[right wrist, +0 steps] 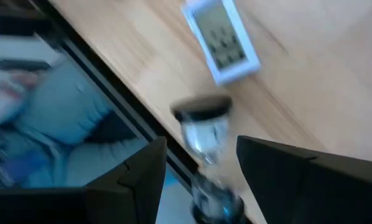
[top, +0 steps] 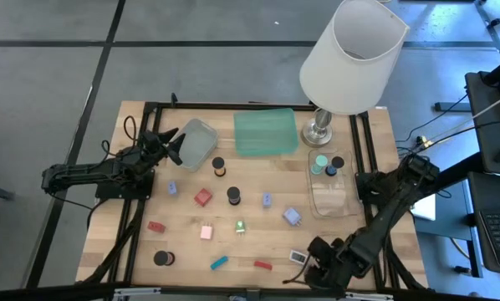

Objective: Pick & Place Office items
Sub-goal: Put the white hourglass into the transparent bin

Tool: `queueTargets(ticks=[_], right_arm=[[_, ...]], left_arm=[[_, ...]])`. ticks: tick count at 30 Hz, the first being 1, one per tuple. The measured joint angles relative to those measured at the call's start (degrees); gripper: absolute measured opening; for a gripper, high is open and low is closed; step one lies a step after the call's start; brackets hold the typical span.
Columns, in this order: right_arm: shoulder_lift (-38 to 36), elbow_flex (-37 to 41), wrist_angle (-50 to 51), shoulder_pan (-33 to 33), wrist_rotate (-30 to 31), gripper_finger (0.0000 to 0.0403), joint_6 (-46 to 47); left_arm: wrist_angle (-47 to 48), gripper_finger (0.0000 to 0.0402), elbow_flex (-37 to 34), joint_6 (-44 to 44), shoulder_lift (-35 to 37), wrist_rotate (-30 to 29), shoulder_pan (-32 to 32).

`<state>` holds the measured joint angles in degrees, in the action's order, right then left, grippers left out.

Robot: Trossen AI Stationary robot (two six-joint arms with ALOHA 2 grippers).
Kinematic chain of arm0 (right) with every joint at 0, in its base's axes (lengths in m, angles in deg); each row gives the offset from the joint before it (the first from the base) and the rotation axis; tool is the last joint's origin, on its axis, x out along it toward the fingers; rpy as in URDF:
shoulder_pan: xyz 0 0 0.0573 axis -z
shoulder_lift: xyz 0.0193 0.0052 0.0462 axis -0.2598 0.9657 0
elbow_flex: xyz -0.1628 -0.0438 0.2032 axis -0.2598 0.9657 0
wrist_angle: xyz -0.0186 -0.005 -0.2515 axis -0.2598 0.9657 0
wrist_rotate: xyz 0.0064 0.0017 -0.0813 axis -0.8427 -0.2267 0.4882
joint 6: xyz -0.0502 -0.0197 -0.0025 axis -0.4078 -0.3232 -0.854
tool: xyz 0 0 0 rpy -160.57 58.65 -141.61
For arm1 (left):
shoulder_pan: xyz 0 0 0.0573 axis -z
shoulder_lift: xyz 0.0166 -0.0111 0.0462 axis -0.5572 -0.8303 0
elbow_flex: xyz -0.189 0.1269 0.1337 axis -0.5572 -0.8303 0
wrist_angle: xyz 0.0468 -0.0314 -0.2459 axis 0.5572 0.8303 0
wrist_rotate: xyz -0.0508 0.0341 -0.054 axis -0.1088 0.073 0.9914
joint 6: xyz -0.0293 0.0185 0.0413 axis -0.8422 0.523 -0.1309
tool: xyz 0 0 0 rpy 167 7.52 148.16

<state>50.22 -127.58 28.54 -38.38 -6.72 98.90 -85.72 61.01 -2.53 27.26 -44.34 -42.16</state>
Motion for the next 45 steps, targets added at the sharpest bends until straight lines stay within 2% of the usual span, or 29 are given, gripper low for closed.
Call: queueTargets(ticks=[3, 11, 18, 23, 27, 34, 39, 42, 45], right_arm=[[0.4, 0.0, 3.2, -0.2, -2.2, 0.0201, -1.6], [0.4, 0.0, 4.8, -1.8, -2.0, 0.0201, -2.7], [0.7, 0.0, -0.7, -4.0, -0.6, 0.0201, 3.7], [2.7, 0.0, -10.2, -5.0, 0.4, 0.0201, 6.2], [4.5, 0.0, -14.1, -5.4, 0.0, 0.0201, 3.1], [5.6, 0.0, -13.0, -5.3, -0.5, 0.0201, -2.6], [5.6, -3.3, -7.1, -5.3, -3.0, 0.0201, -4.2], [5.6, -7.1, 2.7, -5.6, -5.4, 0.0201, -5.4], [5.5, -8.8, 11.8, -6.1, -4.0, 0.0201, 0.4]], left_arm=[[0.0, 0.0190, 0.0, 0.0, 0.0, 0.0, 0.0], [-0.1, 0.0191, 0.0, 0.0, 0.0, 0.0, 0.0], [-0.3, 0.0191, 0.0, 0.0, 0.0, 0.0, 0.0], [-0.3, 0.0190, 0.0, 0.0, 0.0, 0.0, 0.0], [-0.3, 0.0190, 0.0, 0.0, 0.0, 0.0, 0.0], [-0.3, 0.0190, 0.0, 0.0, 0.0, 0.0, 0.0], [-0.3, 0.0190, 0.0, 0.0, 0.0, 0.0, 0.0], [-0.3, 0.0191, 0.0, 0.0, 0.0, 0.0, 0.0], [-0.3, 0.0191, 0.0, 0.0, 0.0, 0.0, 0.0]])
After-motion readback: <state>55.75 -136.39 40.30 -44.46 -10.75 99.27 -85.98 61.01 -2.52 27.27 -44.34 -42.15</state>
